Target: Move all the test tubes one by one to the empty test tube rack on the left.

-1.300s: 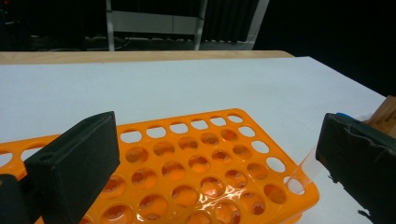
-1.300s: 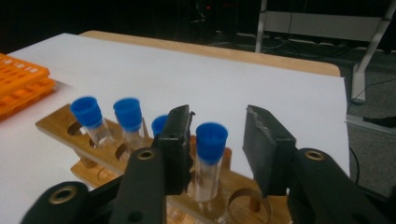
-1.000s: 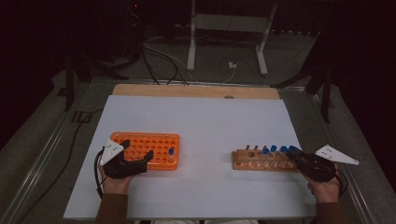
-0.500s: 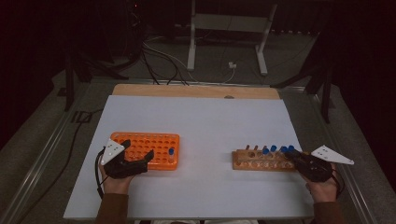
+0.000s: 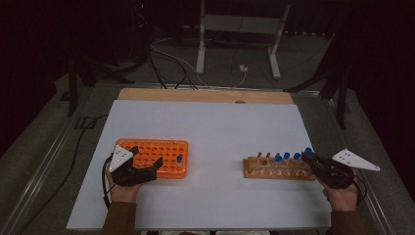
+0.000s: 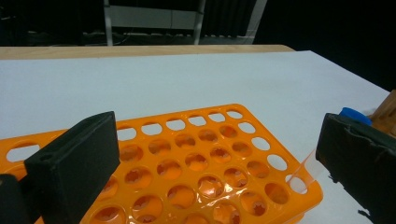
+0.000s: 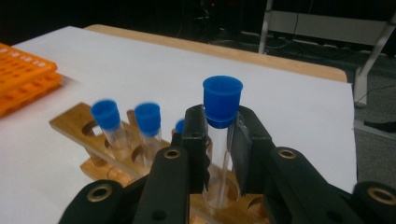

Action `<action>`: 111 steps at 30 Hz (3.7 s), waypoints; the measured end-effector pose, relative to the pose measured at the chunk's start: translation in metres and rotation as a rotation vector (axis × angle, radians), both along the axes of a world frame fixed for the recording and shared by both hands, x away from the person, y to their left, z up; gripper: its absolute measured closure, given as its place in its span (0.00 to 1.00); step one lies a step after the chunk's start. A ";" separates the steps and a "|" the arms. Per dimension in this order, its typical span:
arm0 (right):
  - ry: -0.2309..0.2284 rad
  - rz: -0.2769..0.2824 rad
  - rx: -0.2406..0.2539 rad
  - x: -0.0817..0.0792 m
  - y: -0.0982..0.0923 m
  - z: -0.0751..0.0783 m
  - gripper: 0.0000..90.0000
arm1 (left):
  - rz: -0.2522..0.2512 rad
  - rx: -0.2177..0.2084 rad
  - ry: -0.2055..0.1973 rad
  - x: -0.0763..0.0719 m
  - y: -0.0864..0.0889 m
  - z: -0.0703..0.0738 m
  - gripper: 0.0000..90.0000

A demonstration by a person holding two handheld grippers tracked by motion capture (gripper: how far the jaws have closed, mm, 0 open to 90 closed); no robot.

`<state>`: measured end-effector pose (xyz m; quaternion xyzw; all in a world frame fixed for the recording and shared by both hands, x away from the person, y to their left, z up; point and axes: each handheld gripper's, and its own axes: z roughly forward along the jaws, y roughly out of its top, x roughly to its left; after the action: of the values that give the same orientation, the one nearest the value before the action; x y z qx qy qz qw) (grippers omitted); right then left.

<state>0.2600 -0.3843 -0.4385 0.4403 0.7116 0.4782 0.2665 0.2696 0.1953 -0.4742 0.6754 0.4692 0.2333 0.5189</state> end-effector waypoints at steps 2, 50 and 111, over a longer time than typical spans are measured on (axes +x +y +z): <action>-0.005 0.000 0.006 0.000 -0.001 0.005 0.85 | 0.001 -0.001 -0.001 0.000 0.000 0.000 0.01; -0.045 0.151 0.012 0.058 0.097 0.060 0.85 | -0.044 0.045 -0.088 0.010 -0.026 0.039 0.01; 0.021 0.423 0.110 0.061 0.240 0.050 0.85 | -0.364 0.097 -0.095 0.033 -0.138 0.055 0.87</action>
<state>0.3210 -0.1443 -0.3881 0.3000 0.7637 0.5571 0.1282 0.3026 0.0569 -0.4191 0.7617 0.3025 0.1894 0.5408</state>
